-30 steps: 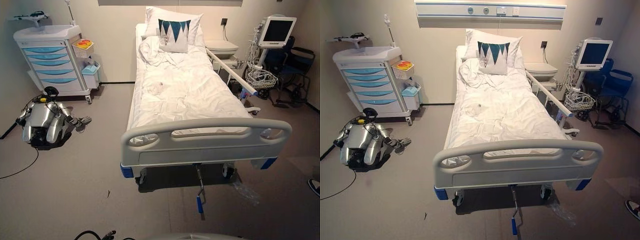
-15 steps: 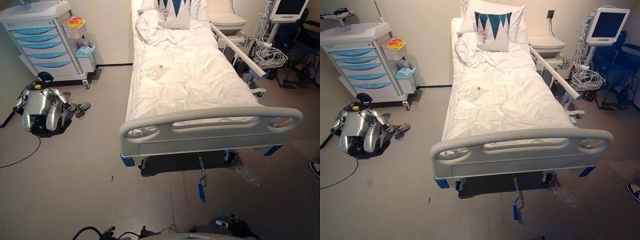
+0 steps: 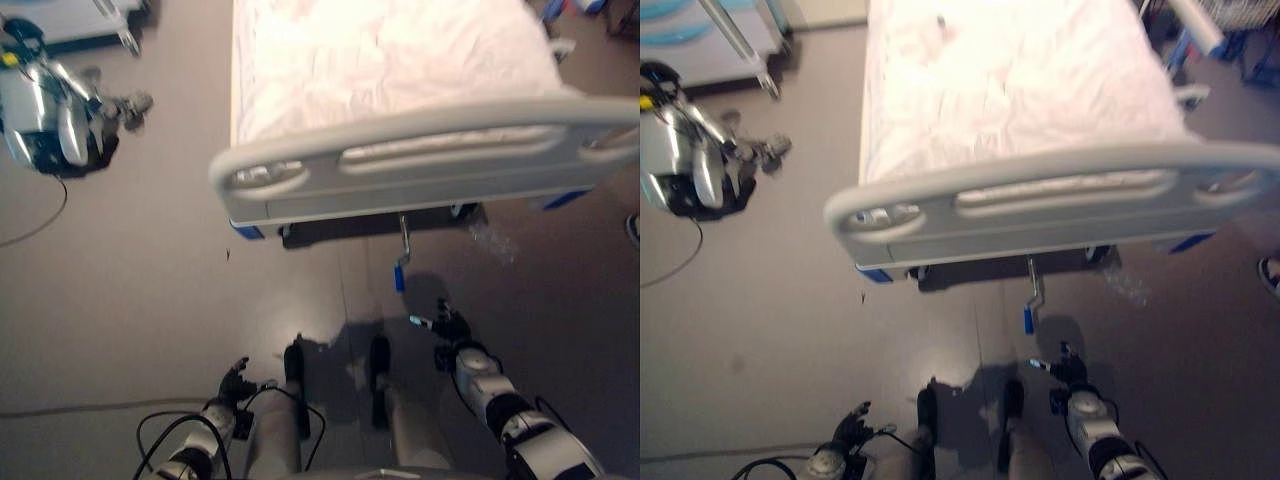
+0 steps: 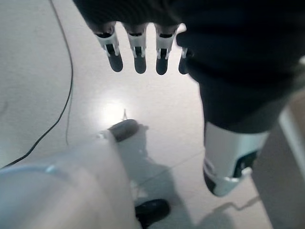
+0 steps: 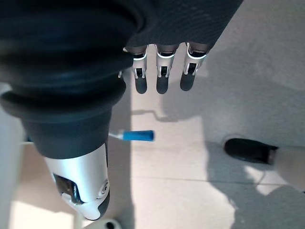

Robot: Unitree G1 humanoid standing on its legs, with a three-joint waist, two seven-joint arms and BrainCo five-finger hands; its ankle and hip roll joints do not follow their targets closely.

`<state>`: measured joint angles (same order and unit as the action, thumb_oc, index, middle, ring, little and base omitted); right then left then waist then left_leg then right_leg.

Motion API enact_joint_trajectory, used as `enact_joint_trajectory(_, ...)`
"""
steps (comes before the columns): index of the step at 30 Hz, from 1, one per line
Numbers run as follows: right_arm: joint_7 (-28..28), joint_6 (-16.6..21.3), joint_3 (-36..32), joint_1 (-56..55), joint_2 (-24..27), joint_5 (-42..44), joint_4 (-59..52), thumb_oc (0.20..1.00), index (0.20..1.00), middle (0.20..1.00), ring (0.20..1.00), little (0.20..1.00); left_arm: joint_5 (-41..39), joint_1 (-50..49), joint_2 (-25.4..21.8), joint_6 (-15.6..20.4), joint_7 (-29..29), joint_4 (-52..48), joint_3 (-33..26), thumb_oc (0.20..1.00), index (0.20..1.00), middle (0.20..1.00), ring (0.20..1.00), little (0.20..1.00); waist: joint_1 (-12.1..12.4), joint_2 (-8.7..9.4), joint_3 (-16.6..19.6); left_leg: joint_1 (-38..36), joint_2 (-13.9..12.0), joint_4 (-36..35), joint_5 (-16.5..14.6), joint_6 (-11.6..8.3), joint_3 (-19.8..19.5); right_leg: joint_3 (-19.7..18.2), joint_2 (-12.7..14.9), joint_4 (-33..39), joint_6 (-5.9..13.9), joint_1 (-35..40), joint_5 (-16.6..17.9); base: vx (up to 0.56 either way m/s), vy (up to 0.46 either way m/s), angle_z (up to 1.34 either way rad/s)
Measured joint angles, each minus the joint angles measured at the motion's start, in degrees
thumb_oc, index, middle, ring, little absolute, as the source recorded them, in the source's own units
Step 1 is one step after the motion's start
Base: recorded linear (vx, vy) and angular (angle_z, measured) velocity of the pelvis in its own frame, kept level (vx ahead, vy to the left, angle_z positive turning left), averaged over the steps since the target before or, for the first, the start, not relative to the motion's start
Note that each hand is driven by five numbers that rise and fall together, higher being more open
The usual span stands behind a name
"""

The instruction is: Raise the hospital bed

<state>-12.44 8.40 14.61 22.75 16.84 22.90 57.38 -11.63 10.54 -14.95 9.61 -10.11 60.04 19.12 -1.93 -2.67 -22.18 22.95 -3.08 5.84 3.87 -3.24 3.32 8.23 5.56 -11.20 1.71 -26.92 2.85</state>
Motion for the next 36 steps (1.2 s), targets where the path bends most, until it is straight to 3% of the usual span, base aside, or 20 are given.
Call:
enact_joint_trajectory(3, -1.0, -0.1, 0.3, 2.0, 0.0, 1.2, -2.2, 1.000, 1.000, 1.000, 1.000, 1.000, -1.7, 1.7, -0.2, 0.1, -0.8, -0.9, -0.2, 1.000, 1.000, 1.000, 1.000, 1.000, 0.3, -0.91, -3.6, 2.2, 0.0, -0.2, 1.4, -0.16, -0.2, -0.1, 0.4, -1.7, -0.23, -3.0, -0.1, -0.14, -0.032, 0.05)
enact_joint_trajectory(8, -2.9, 0.7, 1.4, 4.2, 0.2, 2.7, -7.6, 1.000, 1.000, 1.000, 1.000, 1.000, -3.6, 2.5, -0.9, 0.8, -2.0, -4.9, -0.3, 1.000, 1.000, 1.000, 1.000, 1.000, 0.3, -0.89, -6.9, 5.8, -0.4, 1.0, 1.6, -0.29, -0.2, -0.3, 0.7, -4.1, -0.68, -7.0, -0.6, -0.12, -0.036, 0.00)
enact_joint_trajectory(9, -4.8, 1.9, 1.0, 2.7, 0.6, 3.6, -13.5, 1.000, 1.000, 1.000, 1.000, 1.000, -5.3, -0.4, -2.0, 1.3, -3.5, -11.0, -1.3, 1.000, 1.000, 1.000, 1.000, 1.000, -0.9, 0.42, -4.9, 10.9, -0.3, 4.4, 0.4, -0.55, 0.1, -0.7, 1.2, -6.6, -0.51, -12.4, -1.6, -0.06, -0.013, -0.01)
enact_joint_trajectory(13, -7.3, 3.3, 0.3, 7.5, 1.7, 4.4, -16.4, 1.000, 1.000, 1.000, 1.000, 1.000, -6.2, 3.0, -2.8, 1.5, -4.8, -11.1, -1.4, 1.000, 1.000, 1.000, 1.000, 1.000, -0.3, 0.40, -8.8, 16.7, 0.2, 5.8, 0.9, -0.58, -0.4, -0.8, 1.1, -8.9, -1.35, -18.4, -1.1, -0.02, -0.004, 0.02)
enact_joint_trajectory(16, -7.9, 3.3, 0.6, 7.3, 1.5, 4.8, -16.3, 1.000, 1.000, 1.000, 1.000, 1.000, -6.2, 2.3, -2.5, 1.3, -5.0, -10.8, -1.3, 1.000, 1.000, 1.000, 1.000, 1.000, -0.2, 0.43, -8.8, 15.5, -0.1, 5.4, 0.8, -0.70, -0.4, -0.7, 0.9, -8.5, -1.53, -17.2, -1.1, -0.05, -0.021, -0.02)
enact_joint_trajectory(20, -10.7, 4.4, -0.2, 10.9, 2.3, 6.8, -17.9, 1.000, 1.000, 1.000, 1.000, 1.000, -10.6, 1.5, -3.1, 2.0, -6.9, -14.0, -2.4, 1.000, 1.000, 1.000, 1.000, 1.000, -0.3, 0.92, -7.9, 21.7, -0.1, 5.9, 1.4, -0.56, -0.5, -0.8, 1.1, -8.7, -1.42, -23.2, -0.5, 0.00, 0.000, 0.00)
enact_joint_trajectory(36, -14.8, 5.2, -0.4, 14.1, 2.3, 7.0, -25.2, 1.000, 1.000, 1.000, 1.000, 1.000, -10.6, 1.0, -3.8, 2.0, -9.8, -19.4, -2.3, 1.000, 1.000, 1.000, 1.000, 1.000, -0.1, 1.26, -8.3, 26.8, 0.2, 7.1, 1.0, -0.39, -1.2, -0.2, 1.5, -8.5, -1.13, -27.2, -0.6, 0.01, 0.010, 0.01)
